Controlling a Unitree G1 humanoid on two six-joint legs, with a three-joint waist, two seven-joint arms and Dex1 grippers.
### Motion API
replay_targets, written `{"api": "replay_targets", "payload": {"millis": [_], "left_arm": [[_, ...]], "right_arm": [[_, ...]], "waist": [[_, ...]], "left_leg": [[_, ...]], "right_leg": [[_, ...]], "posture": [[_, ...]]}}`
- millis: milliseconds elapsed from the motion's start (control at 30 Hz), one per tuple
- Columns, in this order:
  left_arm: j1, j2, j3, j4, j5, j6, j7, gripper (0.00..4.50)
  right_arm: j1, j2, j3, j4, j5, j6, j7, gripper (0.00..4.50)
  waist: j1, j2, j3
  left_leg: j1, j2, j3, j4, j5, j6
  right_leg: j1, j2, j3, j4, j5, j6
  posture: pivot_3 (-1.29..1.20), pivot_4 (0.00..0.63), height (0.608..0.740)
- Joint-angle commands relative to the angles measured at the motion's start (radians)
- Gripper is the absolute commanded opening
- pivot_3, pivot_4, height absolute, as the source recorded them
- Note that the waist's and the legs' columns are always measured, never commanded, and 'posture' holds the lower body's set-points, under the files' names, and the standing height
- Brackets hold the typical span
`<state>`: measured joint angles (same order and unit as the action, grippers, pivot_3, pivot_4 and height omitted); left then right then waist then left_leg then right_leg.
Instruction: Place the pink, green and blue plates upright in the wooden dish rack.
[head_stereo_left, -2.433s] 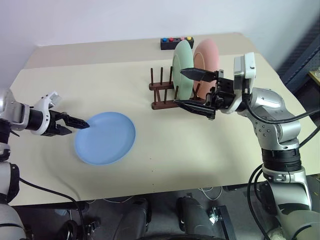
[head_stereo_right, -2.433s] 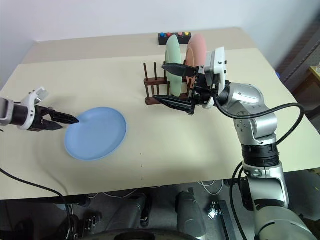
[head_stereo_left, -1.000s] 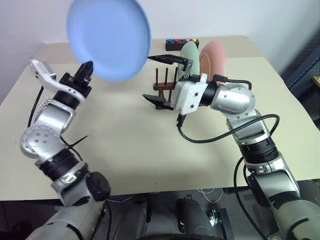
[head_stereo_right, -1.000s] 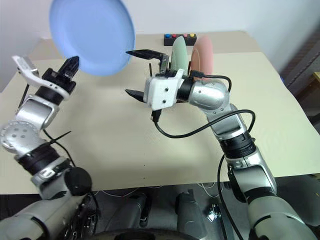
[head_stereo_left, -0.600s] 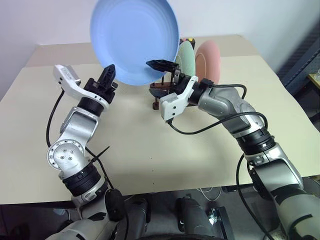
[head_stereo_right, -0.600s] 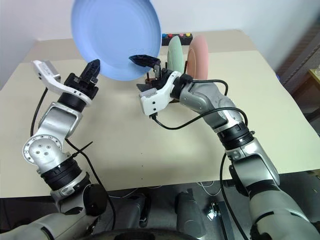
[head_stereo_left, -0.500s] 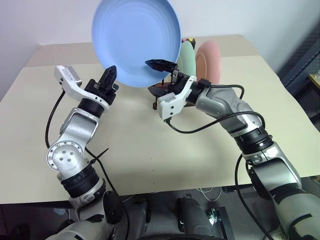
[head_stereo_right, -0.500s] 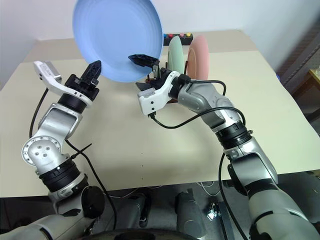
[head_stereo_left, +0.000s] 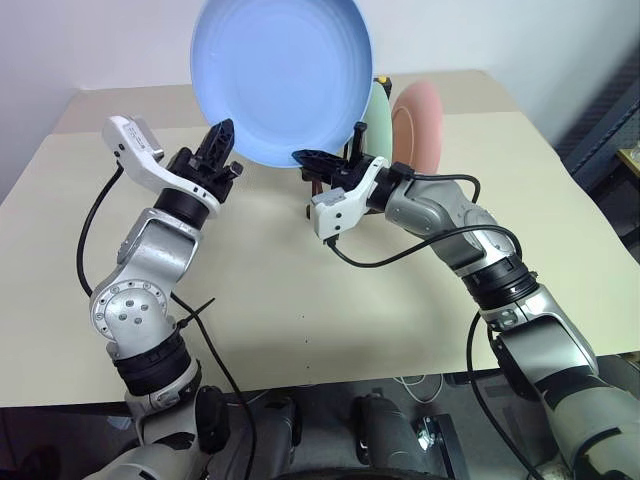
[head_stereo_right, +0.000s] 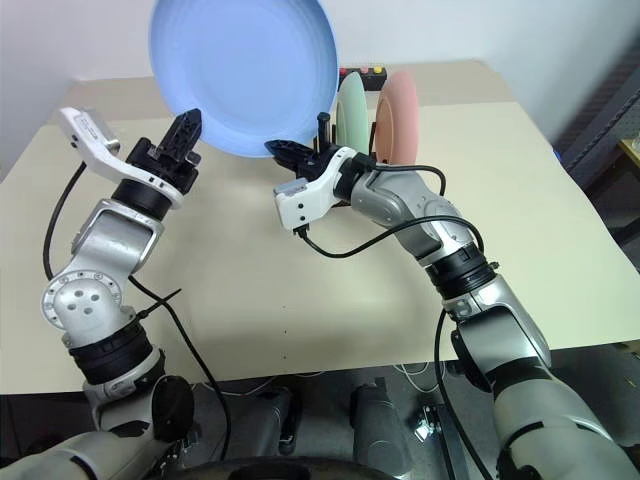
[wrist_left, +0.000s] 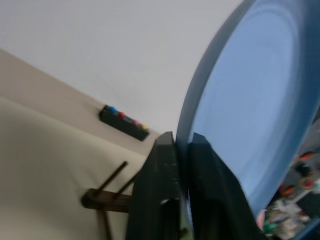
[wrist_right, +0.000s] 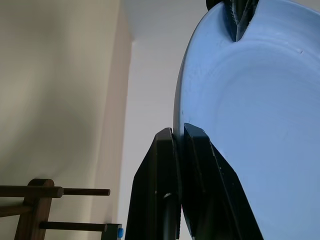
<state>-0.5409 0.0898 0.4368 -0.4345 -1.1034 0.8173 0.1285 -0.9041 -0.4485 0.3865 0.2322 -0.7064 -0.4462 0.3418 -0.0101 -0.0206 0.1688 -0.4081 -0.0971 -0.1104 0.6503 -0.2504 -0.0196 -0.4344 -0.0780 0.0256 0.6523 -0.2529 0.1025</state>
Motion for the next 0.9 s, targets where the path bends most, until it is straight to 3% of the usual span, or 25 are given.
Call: {"api": "replay_targets", "payload": {"millis": [33,200,400,467,533,700,833,900], "left_arm": [[0.004,0.019,-0.014,-0.007,-0.092,-0.008,-0.013,2.04],[0.051,0.137,0.022,0.006,-0.18,-0.017,-0.102,4.46],[0.227,0.416,0.047,0.027,-0.136,-0.005,-0.407,4.46],[0.297,0.519,0.037,0.016,-0.074,-0.024,-0.54,4.46],[0.355,0.593,0.03,-0.002,0.058,-0.126,-0.652,4.46],[0.398,0.618,0.039,0.04,0.18,-0.287,-0.808,4.46],[0.393,0.608,0.07,0.109,0.164,-0.34,-0.91,4.46],[0.385,0.623,0.066,0.125,0.194,-0.364,-0.929,4.46]], "right_arm": [[-0.039,-0.002,-0.042,-0.034,0.007,0.004,-0.045,0.0],[-0.072,-0.009,-0.067,-0.037,0.023,0.016,-0.071,0.0],[-0.125,0.038,-0.158,-0.021,0.167,0.111,-0.056,0.0],[-0.141,0.088,-0.205,-0.033,0.312,0.18,0.007,0.0],[-0.149,0.185,-0.284,-0.089,0.574,0.329,0.099,0.0],[-0.166,0.348,-0.477,-0.261,1.172,0.749,0.207,0.0],[-0.187,0.399,-0.65,-0.261,1.567,1.007,0.109,0.0],[-0.183,0.399,-0.697,-0.22,1.651,1.082,0.048,0.0]], "waist": [[-0.001,0.0,0.0],[-0.007,0.0,0.0],[-0.009,0.001,0.0],[-0.007,0.001,0.0],[-0.008,0.001,0.001],[0.0,0.004,0.002],[-0.001,0.005,0.002],[-0.002,0.005,0.002]], "left_leg": [[0.0,0.0,0.0,0.0,0.0,0.0],[0.0,0.001,0.0,-0.001,0.0,0.0],[0.001,0.001,0.0,-0.003,0.0,-0.001],[0.001,0.001,0.0,-0.003,0.0,-0.001],[0.001,0.001,0.0,-0.003,0.0,-0.001],[0.001,0.002,-0.003,-0.004,0.0,-0.001],[0.001,0.002,-0.003,-0.004,0.0,0.0],[0.001,0.002,-0.003,-0.004,0.0,0.0]], "right_leg": [[0.0,0.0,0.0,0.0,0.0,0.0],[0.0,0.0,0.0,0.0,0.0,0.0],[-0.001,0.001,0.001,0.0,0.0,0.0],[0.0,0.001,0.001,-0.001,0.0,-0.001],[0.001,0.001,0.0,-0.002,0.0,-0.001],[0.001,0.0,-0.001,-0.004,0.0,-0.002],[0.002,-0.001,-0.001,-0.004,0.0,-0.002],[0.002,-0.001,-0.001,-0.004,0.0,-0.002]], "posture": [[0.0,0.15,0.74],[0.0,0.15,0.74],[0.0,0.15,0.74],[0.0,0.15,0.74],[0.0,0.15,0.74],[0.0,0.15,0.74],[0.0,0.15,0.74],[0.0,0.15,0.74]]}}
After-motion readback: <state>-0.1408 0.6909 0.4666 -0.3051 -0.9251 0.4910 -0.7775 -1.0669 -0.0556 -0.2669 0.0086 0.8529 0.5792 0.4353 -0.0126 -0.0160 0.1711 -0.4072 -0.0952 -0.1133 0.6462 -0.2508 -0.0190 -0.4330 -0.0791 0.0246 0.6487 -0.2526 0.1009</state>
